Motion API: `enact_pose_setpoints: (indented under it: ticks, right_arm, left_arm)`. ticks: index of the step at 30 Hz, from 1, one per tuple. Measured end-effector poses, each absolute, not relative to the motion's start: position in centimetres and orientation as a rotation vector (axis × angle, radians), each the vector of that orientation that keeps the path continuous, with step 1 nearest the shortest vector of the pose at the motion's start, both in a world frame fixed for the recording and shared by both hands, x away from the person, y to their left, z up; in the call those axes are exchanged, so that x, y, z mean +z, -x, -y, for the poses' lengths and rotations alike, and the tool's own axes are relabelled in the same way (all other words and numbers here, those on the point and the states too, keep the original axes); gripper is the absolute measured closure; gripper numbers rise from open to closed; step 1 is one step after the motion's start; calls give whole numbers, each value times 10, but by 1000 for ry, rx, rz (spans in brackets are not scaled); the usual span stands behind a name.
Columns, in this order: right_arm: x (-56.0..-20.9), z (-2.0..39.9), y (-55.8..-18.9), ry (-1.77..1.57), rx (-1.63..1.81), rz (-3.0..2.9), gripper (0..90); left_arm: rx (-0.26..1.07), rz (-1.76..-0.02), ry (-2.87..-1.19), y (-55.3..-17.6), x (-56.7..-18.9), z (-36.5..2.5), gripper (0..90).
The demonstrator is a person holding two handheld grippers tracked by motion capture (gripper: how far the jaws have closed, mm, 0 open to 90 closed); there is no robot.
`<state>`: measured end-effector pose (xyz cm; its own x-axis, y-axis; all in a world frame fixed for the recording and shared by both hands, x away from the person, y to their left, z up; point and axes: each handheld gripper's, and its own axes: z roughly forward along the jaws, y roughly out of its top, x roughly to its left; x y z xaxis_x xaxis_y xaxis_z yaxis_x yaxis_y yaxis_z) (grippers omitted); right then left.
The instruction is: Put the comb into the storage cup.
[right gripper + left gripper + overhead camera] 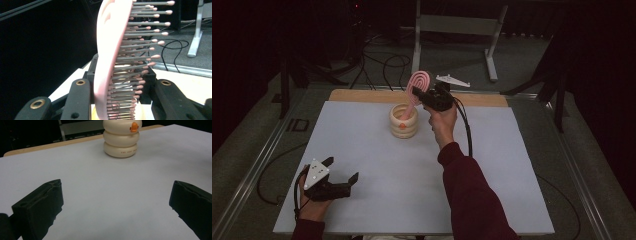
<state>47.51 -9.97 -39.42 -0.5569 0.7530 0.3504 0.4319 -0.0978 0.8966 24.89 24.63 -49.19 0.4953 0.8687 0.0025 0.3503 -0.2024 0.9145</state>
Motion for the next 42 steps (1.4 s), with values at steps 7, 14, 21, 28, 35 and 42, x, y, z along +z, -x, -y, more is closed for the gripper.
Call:
enact_pose_setpoints:
  ticks: [7,14,21,28,35,42]
  right_arm:
    - [-400,99,-476,-1324,1687,-1906,640]
    - [-404,98,-477,-1332,1680,-1906,639]
    - [-408,95,-477,-1333,1667,-1916,639]
    - [-412,91,-476,-1335,1663,-1922,639]
    - [-415,88,-476,-1333,1655,-1929,639]
    - [-419,85,-475,-1334,1643,-1936,639]
  left_arm:
    - [676,-1029,-1774,-249,-492,-246,1]
    - [678,-1026,-1775,-249,-491,-246,1]
    - [680,-1024,-1773,-248,-491,-246,1]
    - [681,-1023,-1774,-248,-491,-246,1]
    - [682,-1024,-1773,-248,-491,-246,0]
    - [681,-1024,-1772,-248,-491,-246,0]
